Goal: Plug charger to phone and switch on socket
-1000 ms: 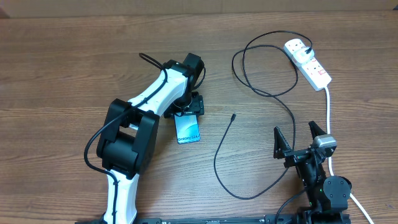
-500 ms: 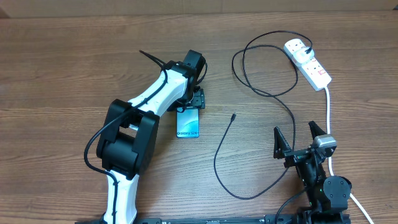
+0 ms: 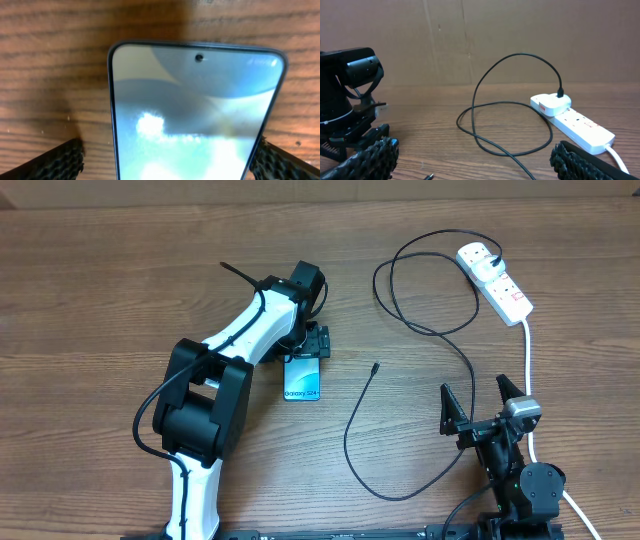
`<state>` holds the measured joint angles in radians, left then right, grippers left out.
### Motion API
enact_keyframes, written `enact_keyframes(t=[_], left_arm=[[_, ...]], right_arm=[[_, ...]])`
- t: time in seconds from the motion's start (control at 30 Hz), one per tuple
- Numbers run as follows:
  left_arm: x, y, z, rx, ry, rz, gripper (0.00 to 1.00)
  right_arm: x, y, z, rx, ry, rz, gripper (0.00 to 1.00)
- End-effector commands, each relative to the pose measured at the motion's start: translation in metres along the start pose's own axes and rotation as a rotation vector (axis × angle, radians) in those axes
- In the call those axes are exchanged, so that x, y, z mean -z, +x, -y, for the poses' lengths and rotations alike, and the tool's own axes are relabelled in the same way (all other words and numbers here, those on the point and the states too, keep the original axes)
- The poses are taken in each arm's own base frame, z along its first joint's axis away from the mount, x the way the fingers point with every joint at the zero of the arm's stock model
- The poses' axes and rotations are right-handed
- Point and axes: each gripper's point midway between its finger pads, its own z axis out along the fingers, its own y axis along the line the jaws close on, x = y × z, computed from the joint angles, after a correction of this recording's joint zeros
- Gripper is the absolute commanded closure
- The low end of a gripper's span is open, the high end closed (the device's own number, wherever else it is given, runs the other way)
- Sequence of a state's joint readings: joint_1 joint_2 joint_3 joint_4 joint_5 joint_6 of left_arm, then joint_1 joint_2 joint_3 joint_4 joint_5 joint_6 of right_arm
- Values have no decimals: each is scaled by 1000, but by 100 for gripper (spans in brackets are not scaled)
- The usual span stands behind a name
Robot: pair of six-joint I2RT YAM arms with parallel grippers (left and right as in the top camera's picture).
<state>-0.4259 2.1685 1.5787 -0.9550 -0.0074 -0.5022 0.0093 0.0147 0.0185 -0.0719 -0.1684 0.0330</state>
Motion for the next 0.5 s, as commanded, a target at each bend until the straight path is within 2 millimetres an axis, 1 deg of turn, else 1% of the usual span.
enact_keyframes(t=[0.0,0.2,0.3,0.37,0.47], left_arm=[[-23,29,-3,-26,-26,-118,0],[-23,29,-1,-51,-23,-114,0],[-19,27,0,-45,-19,-109,0],[-12,25,1,-43,-14,-99,0],[5,23,3,-32,0,-72,0]], right_arm=[[0,2,-1,2,-3,4,0],[0,2,0,2,-2,4,0],[0,2,0,2,-2,4,0],[0,2,0,2,-2,4,0],[0,2,0,2,-2,4,0]])
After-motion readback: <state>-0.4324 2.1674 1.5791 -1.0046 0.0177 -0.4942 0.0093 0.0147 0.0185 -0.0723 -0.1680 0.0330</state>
